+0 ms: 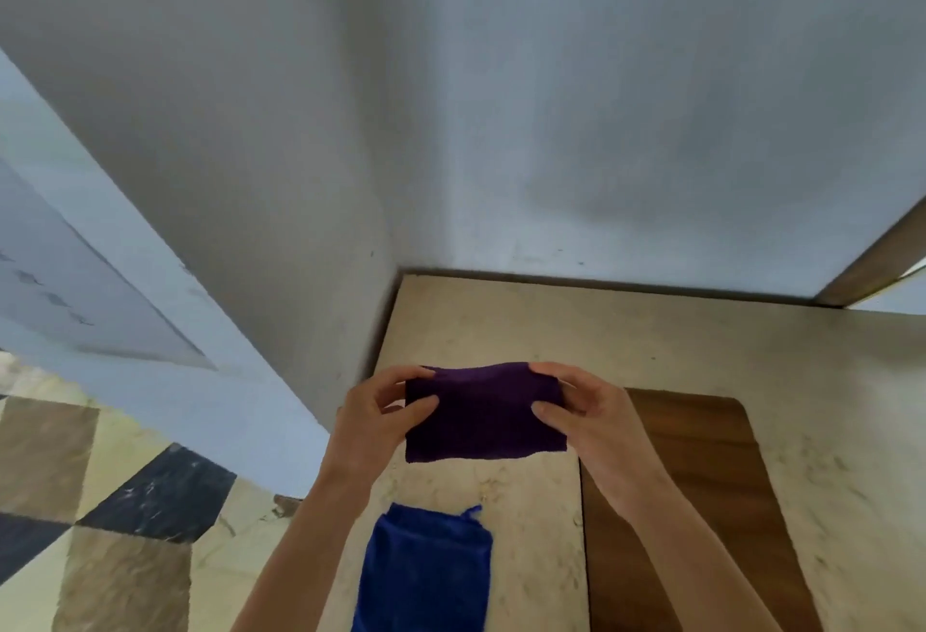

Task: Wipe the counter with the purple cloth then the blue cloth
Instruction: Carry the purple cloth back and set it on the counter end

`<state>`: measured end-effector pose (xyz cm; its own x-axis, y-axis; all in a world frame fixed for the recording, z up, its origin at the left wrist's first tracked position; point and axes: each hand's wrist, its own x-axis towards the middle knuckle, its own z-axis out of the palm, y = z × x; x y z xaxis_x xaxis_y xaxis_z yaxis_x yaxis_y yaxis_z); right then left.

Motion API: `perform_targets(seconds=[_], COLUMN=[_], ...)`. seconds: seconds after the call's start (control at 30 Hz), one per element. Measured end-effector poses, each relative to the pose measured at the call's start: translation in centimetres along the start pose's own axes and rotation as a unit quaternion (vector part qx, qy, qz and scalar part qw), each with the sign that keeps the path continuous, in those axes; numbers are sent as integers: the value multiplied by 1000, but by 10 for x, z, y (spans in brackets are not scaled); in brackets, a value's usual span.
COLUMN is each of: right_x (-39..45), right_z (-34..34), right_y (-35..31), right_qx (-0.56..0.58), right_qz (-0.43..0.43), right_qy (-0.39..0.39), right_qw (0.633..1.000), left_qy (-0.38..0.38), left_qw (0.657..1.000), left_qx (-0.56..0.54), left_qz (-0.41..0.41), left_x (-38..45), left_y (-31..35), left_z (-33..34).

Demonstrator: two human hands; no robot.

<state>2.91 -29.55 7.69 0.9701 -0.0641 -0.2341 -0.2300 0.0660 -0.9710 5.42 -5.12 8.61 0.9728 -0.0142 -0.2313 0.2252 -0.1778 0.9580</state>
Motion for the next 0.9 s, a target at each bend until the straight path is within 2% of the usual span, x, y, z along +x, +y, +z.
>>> perform_targets(seconds=[0.2, 0.33, 0.43, 0.5, 0.57, 0.63, 0.73, 0.83, 0.9], right_x=[49, 97, 134, 149, 151, 147, 137, 127, 123], right_z=[32, 46, 51, 53, 55, 55, 54, 56, 55], right_y=[62, 95, 118, 134, 149, 163, 179, 180, 176], right_qx=[74, 58, 14, -43, -117, -220, -404, -490, -555], right_qz=[98, 105, 87, 93, 120, 127, 117, 126, 124], right_qy=[42, 49, 52, 46, 37, 5, -47, -20, -8], right_qw=[992, 992, 995, 994, 985, 967, 906, 862, 823], left_qy=[-76, -96, -97, -116, -134, -139, -125, -95, -90], left_qw=[986, 975, 975, 979, 978, 954, 926, 865, 837], left_qx=[-88, -131, -125, -52, 106, 259, 354, 492, 539], left_qz=[-123, -152, -154, -159, -116, -60, -46, -29, -33], left_x=[68, 125, 162, 175, 180, 177, 166, 157, 156], left_y=[-72, -108, -130, -146, -161, -173, -185, -194, -195], left_z=[-15, -13, -6, -2, 0, 2, 2, -3, -9])
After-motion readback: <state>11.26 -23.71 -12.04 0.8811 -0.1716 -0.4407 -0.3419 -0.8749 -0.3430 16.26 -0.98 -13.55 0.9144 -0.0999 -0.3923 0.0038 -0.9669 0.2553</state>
